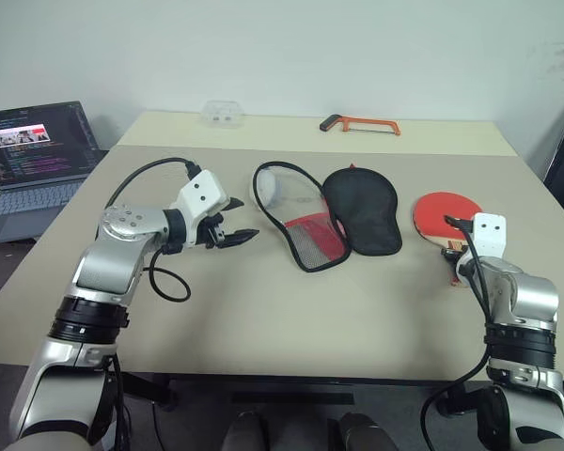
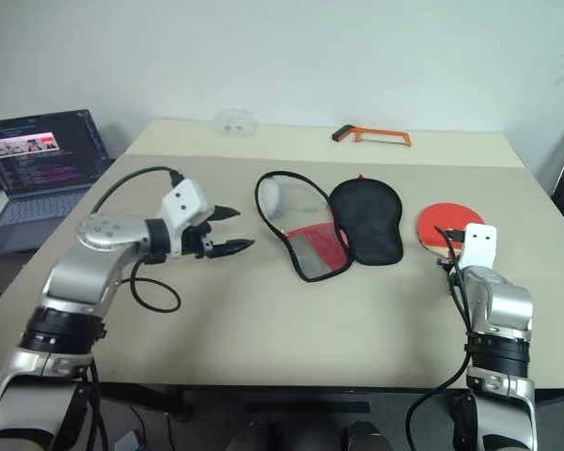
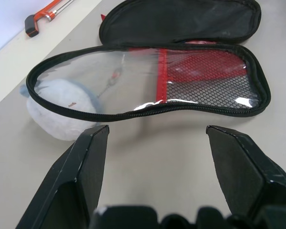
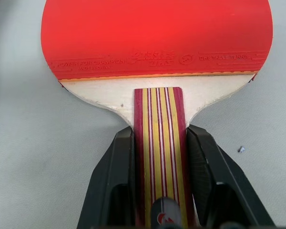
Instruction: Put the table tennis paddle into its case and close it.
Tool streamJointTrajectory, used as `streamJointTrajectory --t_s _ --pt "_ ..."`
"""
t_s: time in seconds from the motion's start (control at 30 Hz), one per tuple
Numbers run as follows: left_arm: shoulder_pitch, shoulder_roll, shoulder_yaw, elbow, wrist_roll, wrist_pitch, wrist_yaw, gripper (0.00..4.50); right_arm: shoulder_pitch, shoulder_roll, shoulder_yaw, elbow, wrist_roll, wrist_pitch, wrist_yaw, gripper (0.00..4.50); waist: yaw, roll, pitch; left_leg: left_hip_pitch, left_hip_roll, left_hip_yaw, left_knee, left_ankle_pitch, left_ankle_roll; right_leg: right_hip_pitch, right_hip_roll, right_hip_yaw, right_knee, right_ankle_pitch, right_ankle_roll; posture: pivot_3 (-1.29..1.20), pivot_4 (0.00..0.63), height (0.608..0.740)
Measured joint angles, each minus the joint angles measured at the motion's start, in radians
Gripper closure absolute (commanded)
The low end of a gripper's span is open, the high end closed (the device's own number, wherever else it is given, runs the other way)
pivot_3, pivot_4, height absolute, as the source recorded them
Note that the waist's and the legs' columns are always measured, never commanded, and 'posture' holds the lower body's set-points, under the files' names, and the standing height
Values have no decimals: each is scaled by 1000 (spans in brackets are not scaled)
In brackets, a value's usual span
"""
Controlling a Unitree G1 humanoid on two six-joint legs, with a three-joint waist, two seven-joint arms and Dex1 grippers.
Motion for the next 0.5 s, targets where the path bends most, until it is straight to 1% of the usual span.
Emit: streamJointTrajectory --t_s 0.2,0.33,0.5 --pt "0 7 0 -2 2 14 11 933 -29 0 12 21 -4 -1 -27 3395 0 0 0 0 0 1 0 0 0 -1 0 1 1 0 0 0 150 740" --pt "0 16 1 -28 2 24 13 933 -96 -5 32 24 -26 -1 -54 3395 0 1 1 -4 0 2 -2 0 0 -7 0 2 2 0 -1 0 150 740" --pt "7 23 6 -38 1 40 17 933 -196 10 81 7 -35 -1 -59 3395 -3 1 1 -5 0 2 -4 0 0 -9 1 2 1 -1 -2 0 150 740"
